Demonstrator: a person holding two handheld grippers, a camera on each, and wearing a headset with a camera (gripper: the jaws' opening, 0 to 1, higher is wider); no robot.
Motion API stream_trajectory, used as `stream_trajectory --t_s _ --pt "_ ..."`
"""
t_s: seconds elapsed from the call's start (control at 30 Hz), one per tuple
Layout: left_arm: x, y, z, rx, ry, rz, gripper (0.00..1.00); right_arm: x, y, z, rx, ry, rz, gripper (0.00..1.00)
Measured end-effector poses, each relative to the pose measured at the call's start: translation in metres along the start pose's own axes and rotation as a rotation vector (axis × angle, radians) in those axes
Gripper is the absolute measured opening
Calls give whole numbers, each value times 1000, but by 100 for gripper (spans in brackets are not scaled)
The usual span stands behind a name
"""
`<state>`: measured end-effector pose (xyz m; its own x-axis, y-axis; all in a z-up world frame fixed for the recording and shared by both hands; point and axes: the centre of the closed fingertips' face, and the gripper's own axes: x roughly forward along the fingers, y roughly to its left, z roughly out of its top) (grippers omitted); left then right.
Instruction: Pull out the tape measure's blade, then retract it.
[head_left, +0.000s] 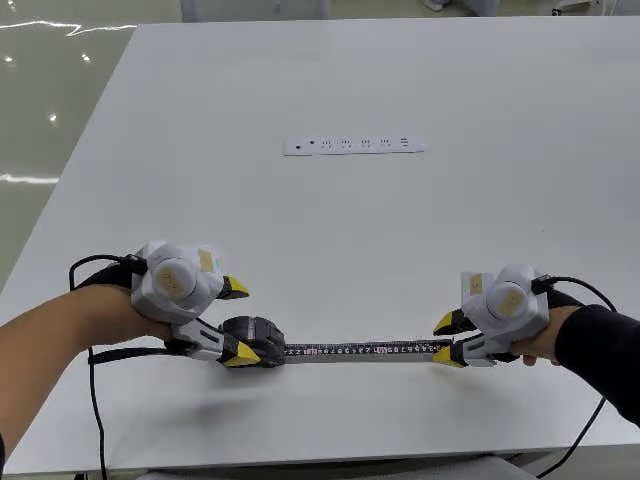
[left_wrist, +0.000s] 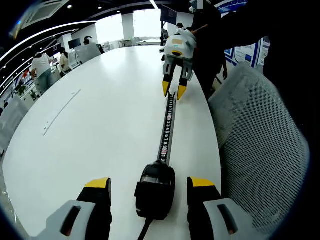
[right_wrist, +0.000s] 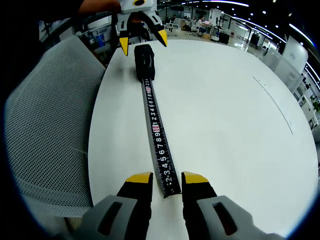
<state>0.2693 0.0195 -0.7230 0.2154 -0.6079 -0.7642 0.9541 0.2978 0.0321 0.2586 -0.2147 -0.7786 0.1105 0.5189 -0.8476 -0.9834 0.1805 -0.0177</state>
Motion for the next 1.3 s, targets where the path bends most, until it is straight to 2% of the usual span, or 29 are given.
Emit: stream_trajectory --t_s 0.03,0.1,0.3,0.4,0.43,0.5,0.63,0.77,0.97,1.03,1.13,1.17,1.23,1.3 --pt "-2 1 0 -19 -7 6 58 -2 2 2 14 -17 6 19" --pt "-3 1 -1 -19 -12 10 59 -5 2 2 24 -22 -2 21" --pt "-6 0 -12 -56 3 30 63 -14 2 3 61 -58 -42 27" --pt "-9 -2 -17 -117 -9 37 71 -19 1 5 114 -106 -77 29" --pt "-9 -3 -18 -162 -25 45 76 -22 1 4 136 -122 -94 30" --pt "-11 -2 -24 -179 -41 76 84 -25 0 3 174 -154 -126 30" --pt "-13 -1 -33 -230 -54 114 91 -30 6 -1 220 -182 -141 32" --pt "-17 1 -32 -261 -82 167 100 -34 11 -6 232 -184 -154 36" --pt "-26 4 -40 -345 -120 212 100 -47 15 -8 263 -214 -193 42" --pt "-30 8 -44 -365 -138 258 100 -50 15 -11 282 -227 -206 45" --pt "-36 6 -50 -430 -156 278 100 -55 16 -16 311 -240 -233 48" --pt "-38 9 -55 -443 -158 293 99 -59 16 -17 324 -252 -252 50" --pt "-42 9 -58 -452 -157 315 98 -62 15 -23 342 -257 -274 54" --pt "-45 10 -58 -463 -177 341 98 -64 16 -27 354 -258 -290 57"
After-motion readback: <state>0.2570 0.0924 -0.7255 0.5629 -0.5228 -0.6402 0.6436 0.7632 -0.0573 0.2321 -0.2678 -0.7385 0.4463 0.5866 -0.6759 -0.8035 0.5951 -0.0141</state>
